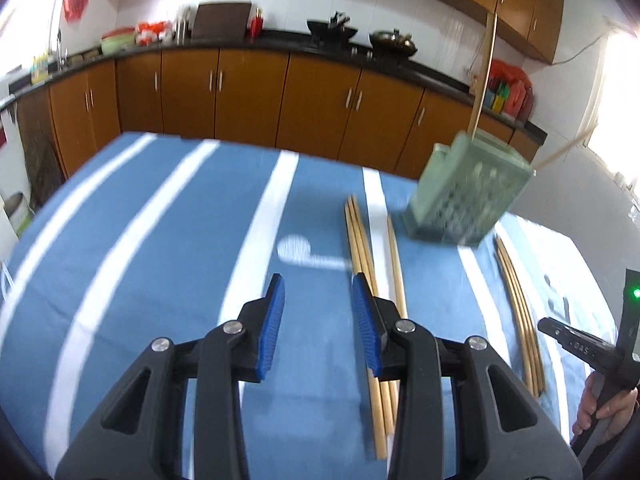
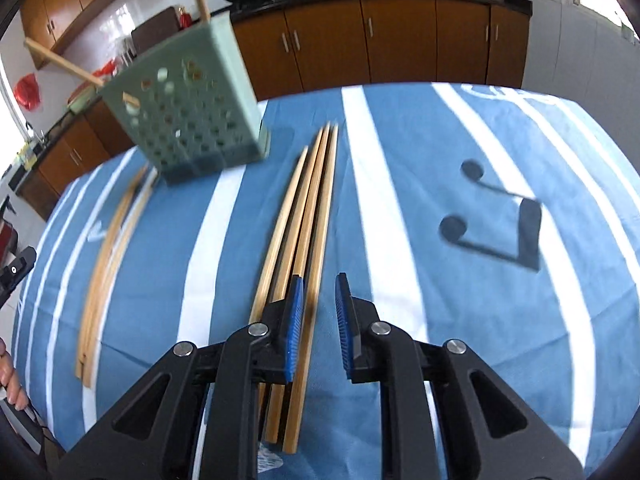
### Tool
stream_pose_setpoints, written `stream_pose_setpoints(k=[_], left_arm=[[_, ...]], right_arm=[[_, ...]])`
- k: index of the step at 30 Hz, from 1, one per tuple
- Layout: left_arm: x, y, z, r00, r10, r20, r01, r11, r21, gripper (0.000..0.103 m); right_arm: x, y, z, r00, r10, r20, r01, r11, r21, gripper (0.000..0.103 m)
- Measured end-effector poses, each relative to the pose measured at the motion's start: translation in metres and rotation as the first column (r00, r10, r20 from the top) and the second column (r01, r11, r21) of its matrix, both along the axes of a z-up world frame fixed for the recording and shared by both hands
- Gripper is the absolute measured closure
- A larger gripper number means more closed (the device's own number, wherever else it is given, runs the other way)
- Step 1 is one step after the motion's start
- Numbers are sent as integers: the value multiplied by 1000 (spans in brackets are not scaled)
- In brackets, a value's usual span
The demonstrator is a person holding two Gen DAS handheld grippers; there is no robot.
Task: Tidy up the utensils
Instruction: 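Open the right tool over the holder while the left tool releases its chopstick, then close the right tool on another chopstick while the left tool grasps one too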
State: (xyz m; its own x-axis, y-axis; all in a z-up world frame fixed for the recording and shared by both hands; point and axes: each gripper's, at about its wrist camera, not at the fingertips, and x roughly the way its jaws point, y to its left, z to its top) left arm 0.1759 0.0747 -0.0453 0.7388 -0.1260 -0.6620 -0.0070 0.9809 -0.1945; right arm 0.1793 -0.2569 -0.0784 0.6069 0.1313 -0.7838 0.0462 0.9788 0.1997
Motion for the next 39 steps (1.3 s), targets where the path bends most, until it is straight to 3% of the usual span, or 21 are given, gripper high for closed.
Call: stream_pose_setpoints(k=[8, 11, 14, 19, 34, 39], left_arm=[[-4, -14, -21, 997, -53, -53, 52, 998, -28, 67], [-4, -21, -26, 994, -81, -69, 79, 996, -29, 68], [-3, -29, -31, 990, -110, -85, 108, 994, -29, 74], [0, -43, -40, 982, -146, -121, 148, 989, 12, 88], [4, -59, -51, 977, -143, -156, 162, 980, 116, 90], [11, -50, -50, 982, -102, -159, 119, 987, 107, 95]], right_arm=[[-1, 8, -10, 1000, 6, 3, -6, 998, -66, 95], [-2, 0, -10, 999, -49, 12, 50, 993, -103, 95], [-1, -12, -11, 995, -99, 11, 99, 992, -75, 95], [-4, -10, -13, 996, -84, 20, 86, 991, -99, 95], [-7, -8, -13, 997, -68, 21, 70, 992, -102, 95], [-9, -7, -13, 998, -60, 25, 63, 992, -108, 95]])
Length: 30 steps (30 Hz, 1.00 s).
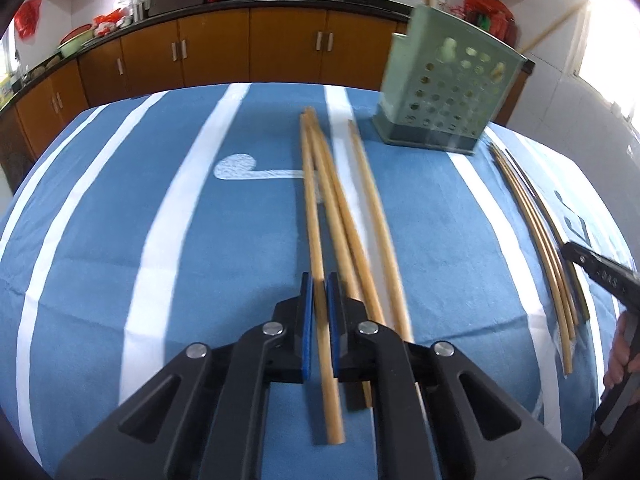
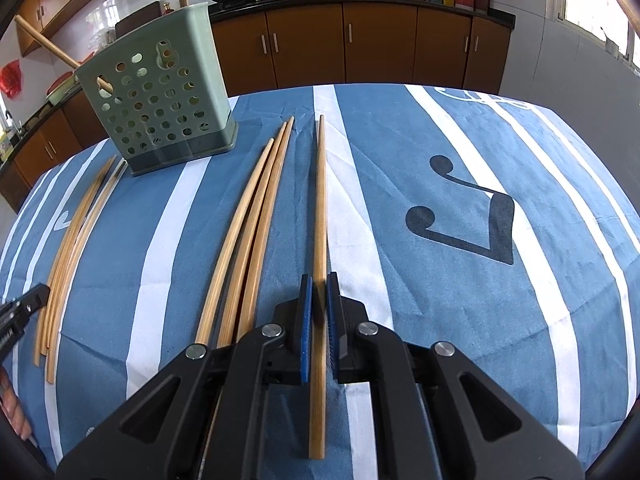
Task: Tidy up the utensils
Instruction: 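Close the right tool on another chopstick while the left tool grasps one too, then lift both chopsticks upright and carry them above the green holder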
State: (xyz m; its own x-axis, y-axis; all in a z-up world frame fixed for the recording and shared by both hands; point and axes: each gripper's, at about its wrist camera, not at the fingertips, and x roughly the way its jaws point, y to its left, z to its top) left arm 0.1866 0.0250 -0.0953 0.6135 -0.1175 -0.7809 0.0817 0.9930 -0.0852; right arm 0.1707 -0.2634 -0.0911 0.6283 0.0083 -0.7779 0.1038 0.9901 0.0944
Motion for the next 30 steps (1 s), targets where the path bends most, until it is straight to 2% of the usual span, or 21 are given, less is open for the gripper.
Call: stream_pose_setpoints(k=[6, 10, 18, 24, 30], left_arm=[[21, 22, 0, 998, 57, 2, -57, 998, 3, 95], [31, 36, 0, 998, 68, 6, -68, 997, -20, 95], [32, 43, 0, 998, 66, 3, -66, 996, -63, 94], [31, 42, 0, 998, 65, 3, -65, 996, -62, 94], [19, 40, 0, 999, 43, -3, -43, 999, -27, 93]], right_arm=[[8, -3, 0, 1000, -9, 12, 9, 1000, -6, 95], [20, -10, -1, 999, -29, 21, 29, 999, -24, 95], [25, -16, -2, 999, -40, 27, 40, 999, -9, 95], [24, -15, -1, 999, -38, 24, 38, 999, -16, 95], [12, -13, 2, 1000, -22, 3, 22, 1000, -2, 95]])
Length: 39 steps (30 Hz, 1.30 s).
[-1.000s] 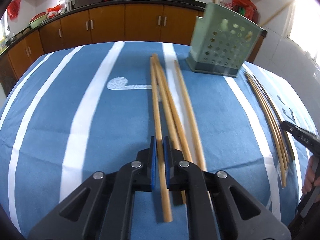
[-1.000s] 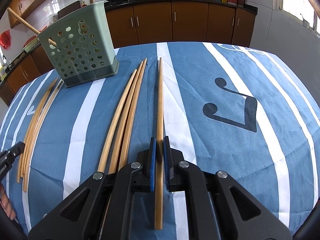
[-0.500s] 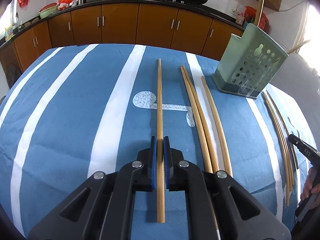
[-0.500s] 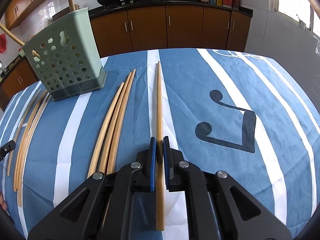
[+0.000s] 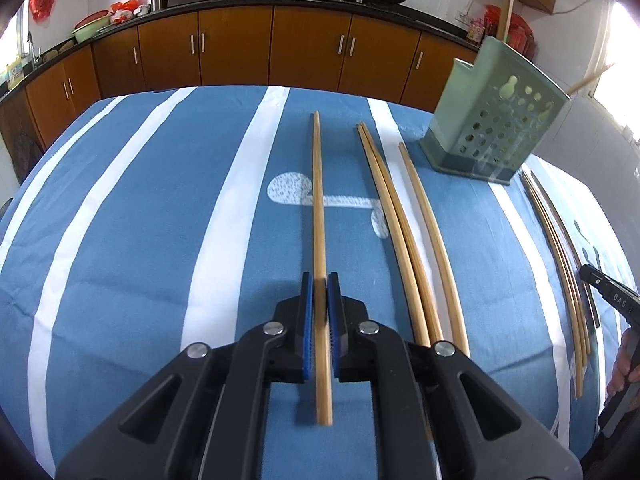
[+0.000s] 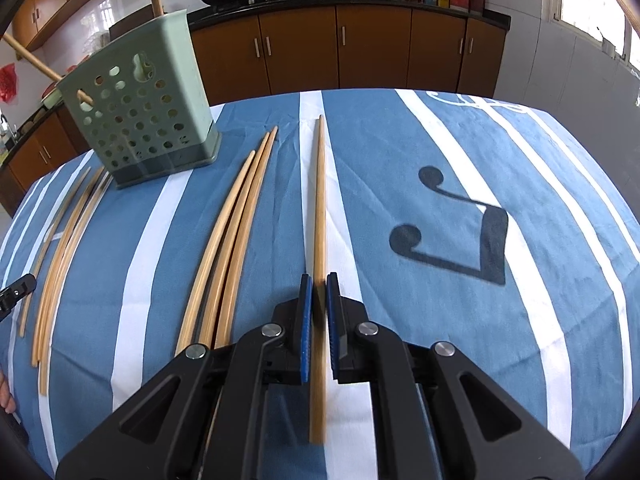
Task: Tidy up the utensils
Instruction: 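Lift both chopsticks upright and carry them above the green holder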
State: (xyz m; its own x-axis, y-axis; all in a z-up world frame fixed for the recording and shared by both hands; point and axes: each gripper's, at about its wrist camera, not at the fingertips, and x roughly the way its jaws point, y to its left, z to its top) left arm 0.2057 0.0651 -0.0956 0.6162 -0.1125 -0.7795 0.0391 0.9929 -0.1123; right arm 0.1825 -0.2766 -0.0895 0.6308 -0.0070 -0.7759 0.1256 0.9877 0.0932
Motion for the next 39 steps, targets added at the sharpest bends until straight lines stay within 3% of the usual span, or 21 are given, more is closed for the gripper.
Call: stream_pose_setpoints(k=[10, 23, 32, 39], left_arm=[[-10, -3, 3, 1000, -11, -8, 11, 999, 33, 95], [-29, 14, 73, 982, 31, 188, -29, 1000, -11, 95], [-39, 21, 118, 949, 61, 309, -48, 998, -49, 95], [-41, 24, 140, 932, 65, 357, -46, 997, -62, 95]], right_arm=[[-9, -1, 6, 1000, 1, 22, -1, 1000, 0, 95], [-31, -9, 73, 972, -18, 236, 16, 1000, 11, 95], [-38, -14, 99, 947, -31, 319, 23, 999, 26, 95], [-42, -15, 115, 932, -29, 361, 20, 999, 30, 95]])
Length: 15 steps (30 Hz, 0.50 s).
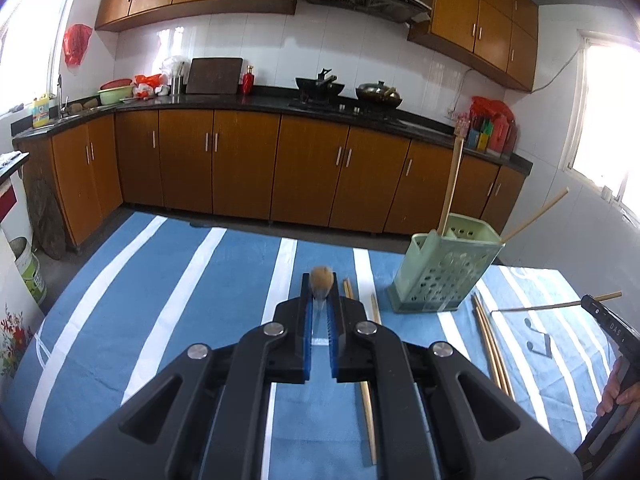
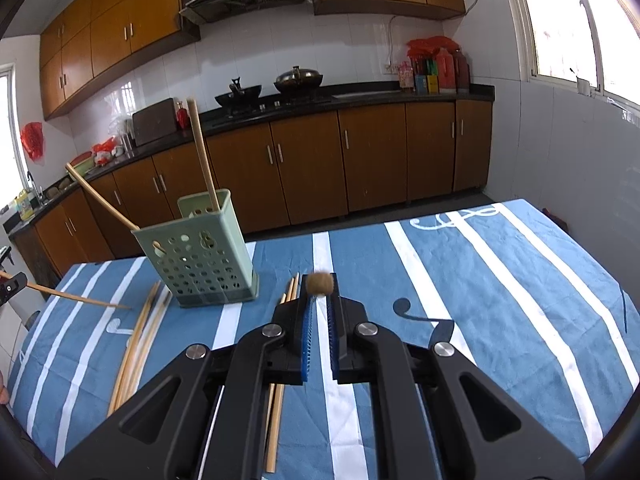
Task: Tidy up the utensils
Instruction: 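Lift both chopsticks upright and carry them above the green holder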
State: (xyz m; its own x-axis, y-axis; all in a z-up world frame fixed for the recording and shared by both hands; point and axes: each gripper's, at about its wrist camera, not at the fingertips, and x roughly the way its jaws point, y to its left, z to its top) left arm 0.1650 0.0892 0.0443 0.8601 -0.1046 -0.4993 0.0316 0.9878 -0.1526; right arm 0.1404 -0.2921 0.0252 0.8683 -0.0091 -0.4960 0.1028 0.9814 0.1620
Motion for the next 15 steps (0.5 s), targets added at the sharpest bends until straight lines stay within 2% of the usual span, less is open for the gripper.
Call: stream_pose_setpoints(k=[8, 15], left_arm=[[-4, -6, 18, 999, -25, 38, 25, 1000, -3, 95], [-14, -26, 62, 986, -110, 129, 115, 993, -34, 95]], right_arm=[[-2, 6, 19, 999, 32, 39, -32, 999, 4, 95], [-5, 17, 65, 983, 130, 128, -139, 988, 67, 95]])
